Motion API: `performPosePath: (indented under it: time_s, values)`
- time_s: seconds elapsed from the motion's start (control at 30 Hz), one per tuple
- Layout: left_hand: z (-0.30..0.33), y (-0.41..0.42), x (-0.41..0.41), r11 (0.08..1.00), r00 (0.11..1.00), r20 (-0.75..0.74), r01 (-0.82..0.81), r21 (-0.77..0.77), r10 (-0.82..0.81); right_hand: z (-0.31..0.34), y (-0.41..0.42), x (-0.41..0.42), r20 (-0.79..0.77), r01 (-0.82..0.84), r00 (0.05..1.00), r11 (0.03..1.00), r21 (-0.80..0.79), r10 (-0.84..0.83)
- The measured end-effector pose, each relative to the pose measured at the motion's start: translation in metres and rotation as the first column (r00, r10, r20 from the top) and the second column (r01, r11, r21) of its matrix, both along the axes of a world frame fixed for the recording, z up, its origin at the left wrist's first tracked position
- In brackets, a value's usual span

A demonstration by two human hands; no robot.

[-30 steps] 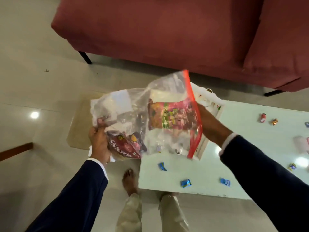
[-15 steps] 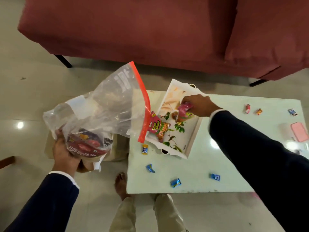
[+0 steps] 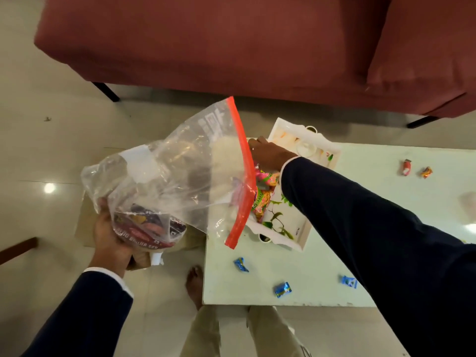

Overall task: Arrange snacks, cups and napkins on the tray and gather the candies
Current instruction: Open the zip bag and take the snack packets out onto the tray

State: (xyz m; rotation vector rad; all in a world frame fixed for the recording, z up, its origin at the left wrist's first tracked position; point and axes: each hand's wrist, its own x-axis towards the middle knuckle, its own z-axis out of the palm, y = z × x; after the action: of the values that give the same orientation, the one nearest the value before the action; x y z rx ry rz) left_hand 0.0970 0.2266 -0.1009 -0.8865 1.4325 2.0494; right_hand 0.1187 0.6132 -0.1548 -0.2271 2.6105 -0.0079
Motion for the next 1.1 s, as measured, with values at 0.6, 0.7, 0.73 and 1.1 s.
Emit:
performPosePath:
  time_s: [0.6, 0.7, 0.73, 1.1]
  values:
    - [0.017, 0.059, 0.011, 0.99, 0.991, -0.038, 0.129, -0.055, -0.131, 0.206, -0.029, 0.119, 0.622, 0.586, 0.602, -0.252, -0.77, -0.501]
    - [0.018, 0.067, 0.01, 0.984, 0.986, -0.018, 0.165, -0.069, -0.166, 0.206, -0.043, 0.123, 0.726, 0.642, 0.659, -0.358, -0.679, -0.195]
    - [0.017, 0.069, 0.01, 0.98, 0.982, -0.012, 0.187, -0.069, -0.188, 0.207, -0.049, 0.123, 0.734, 0.673, 0.664, -0.315, -0.669, -0.141]
    - [0.01, 0.074, 0.023, 0.903, 0.902, 0.207, 0.409, -0.132, -0.378, 0.162, -0.064, 0.122, 0.839, 0.846, 0.15, -0.371, -0.382, -0.522]
